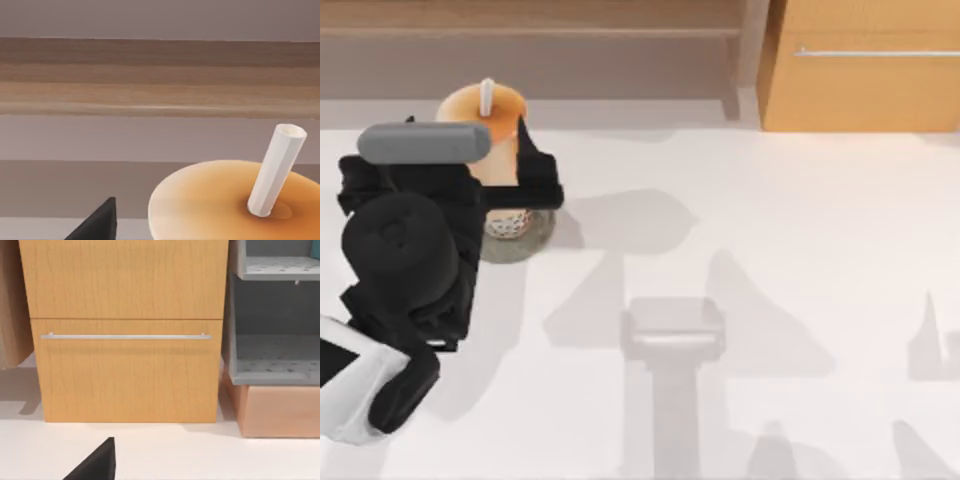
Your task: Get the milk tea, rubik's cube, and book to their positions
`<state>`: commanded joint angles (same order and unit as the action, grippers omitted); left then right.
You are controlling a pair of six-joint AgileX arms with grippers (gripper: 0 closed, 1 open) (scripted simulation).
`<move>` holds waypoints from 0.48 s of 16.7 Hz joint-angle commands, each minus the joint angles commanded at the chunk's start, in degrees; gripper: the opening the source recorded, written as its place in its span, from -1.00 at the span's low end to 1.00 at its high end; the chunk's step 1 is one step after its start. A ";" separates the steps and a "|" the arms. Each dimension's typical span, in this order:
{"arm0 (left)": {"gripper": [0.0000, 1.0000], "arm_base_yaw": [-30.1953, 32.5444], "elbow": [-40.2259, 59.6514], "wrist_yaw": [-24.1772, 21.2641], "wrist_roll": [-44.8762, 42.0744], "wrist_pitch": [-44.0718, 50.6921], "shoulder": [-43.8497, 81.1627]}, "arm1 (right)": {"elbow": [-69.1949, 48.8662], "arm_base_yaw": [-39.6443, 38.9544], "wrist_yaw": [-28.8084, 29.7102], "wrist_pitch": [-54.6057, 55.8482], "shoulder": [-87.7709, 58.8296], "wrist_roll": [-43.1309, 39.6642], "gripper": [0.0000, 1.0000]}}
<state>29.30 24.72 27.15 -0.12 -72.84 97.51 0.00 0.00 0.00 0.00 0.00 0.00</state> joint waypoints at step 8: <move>1.00 -1.58 7.92 -2.19 0.35 7.63 0.12 | 0.00 0.00 0.00 0.00 0.00 0.00 1.00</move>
<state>27.72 32.64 24.96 0.23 -65.21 97.63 0.00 0.00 0.00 0.00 0.00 0.00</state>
